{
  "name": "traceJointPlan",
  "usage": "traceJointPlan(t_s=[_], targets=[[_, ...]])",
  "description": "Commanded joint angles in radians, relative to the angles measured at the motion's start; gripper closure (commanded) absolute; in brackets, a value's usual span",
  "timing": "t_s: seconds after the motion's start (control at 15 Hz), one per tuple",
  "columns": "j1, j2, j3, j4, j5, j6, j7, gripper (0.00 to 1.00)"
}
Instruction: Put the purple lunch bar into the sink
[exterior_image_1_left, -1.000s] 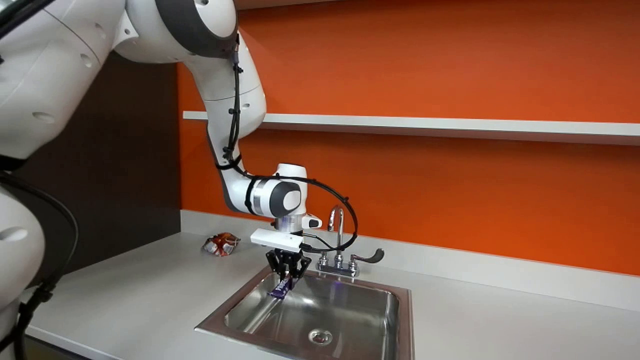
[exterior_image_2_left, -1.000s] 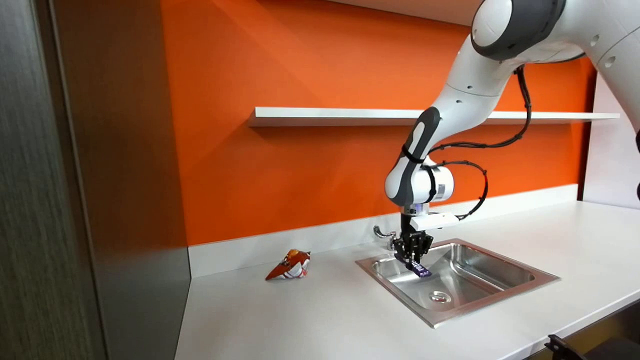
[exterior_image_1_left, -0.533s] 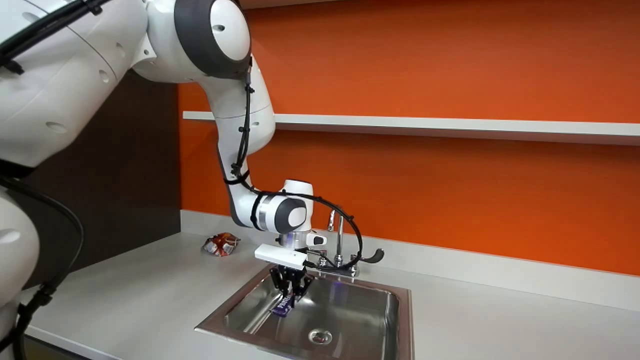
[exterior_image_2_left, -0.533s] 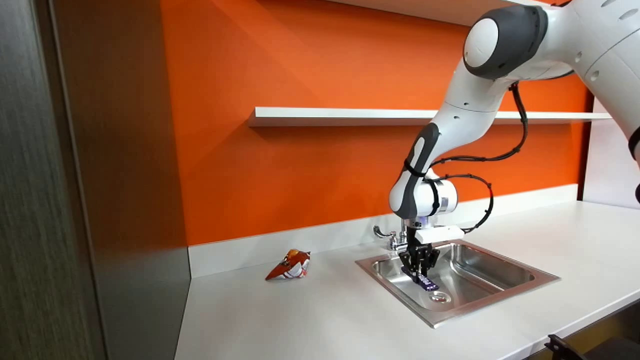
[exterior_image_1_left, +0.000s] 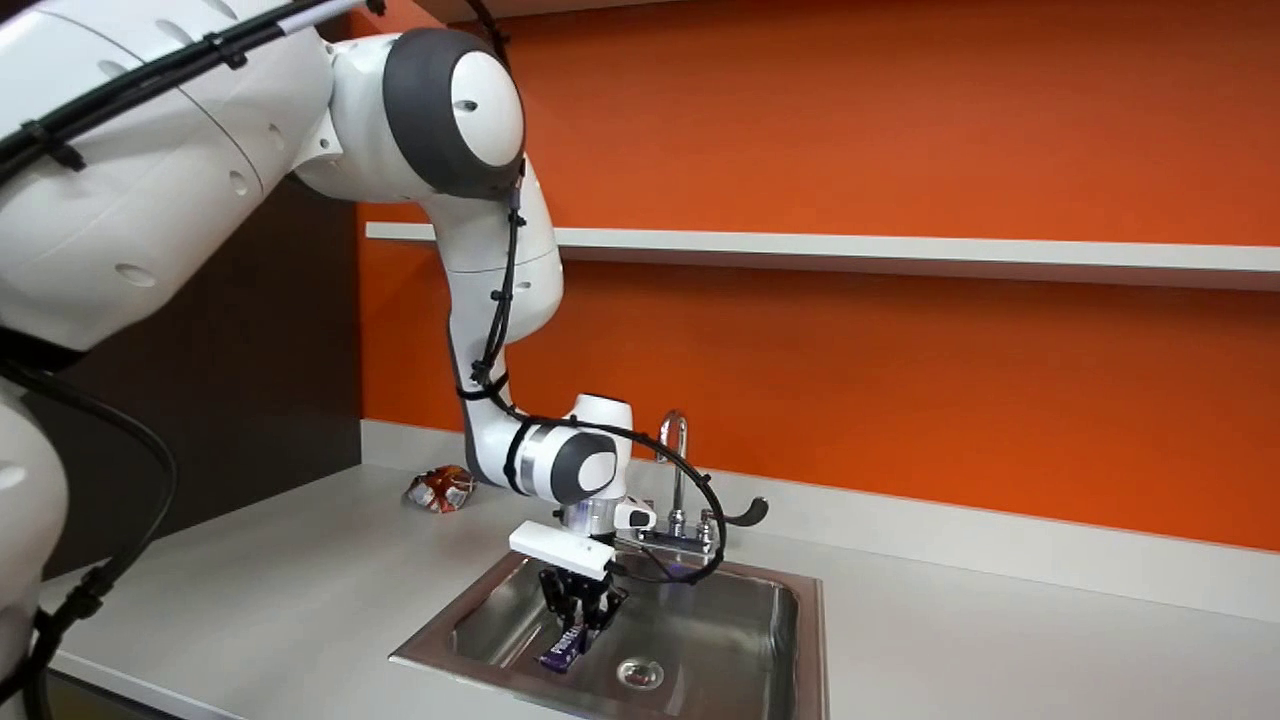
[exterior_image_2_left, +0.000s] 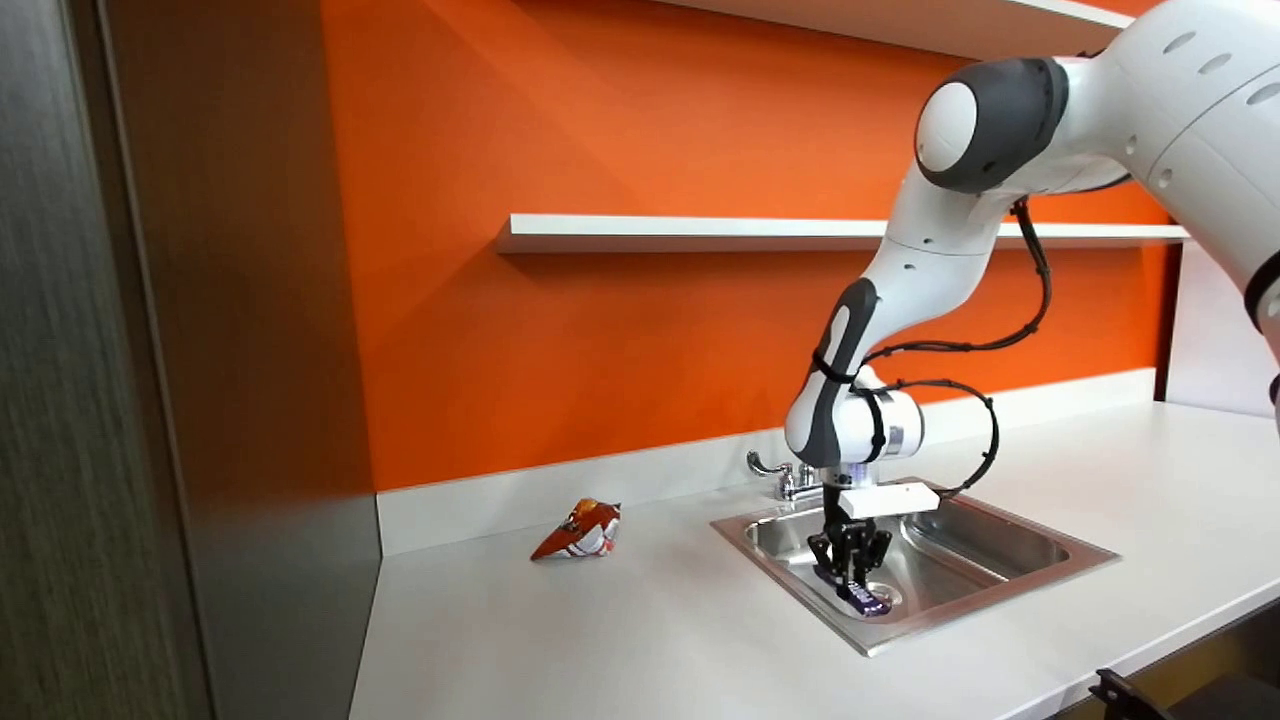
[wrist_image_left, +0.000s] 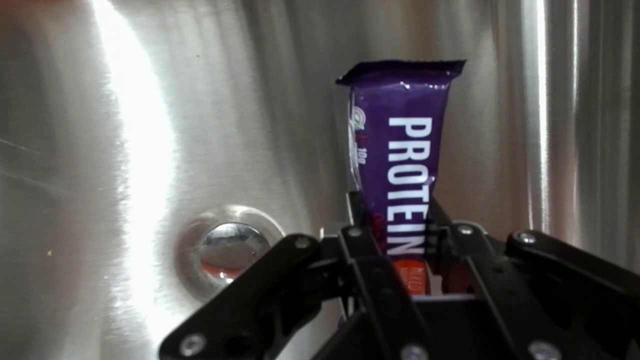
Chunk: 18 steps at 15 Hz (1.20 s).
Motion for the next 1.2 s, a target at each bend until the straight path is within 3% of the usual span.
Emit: traceJointPlan(t_s=[0.0,0.6,0.67,0.73,1.13], targets=[[-0.035,0.037,0.032,0.034,0.022,0.014,-0.013,0.93],[-0.038,0.074,0.037,0.063,0.020,0.019,-0.006,0.93],[-0.036,0.074,0.035,0.063,0.018,0.019,-0.004,0.64],[-0.034,0.073,0.034,0.062,0.017,0.019,-0.003,0.45],[-0.035,0.021,0.031,0.048,0.018,0.029,0.002,0.02]])
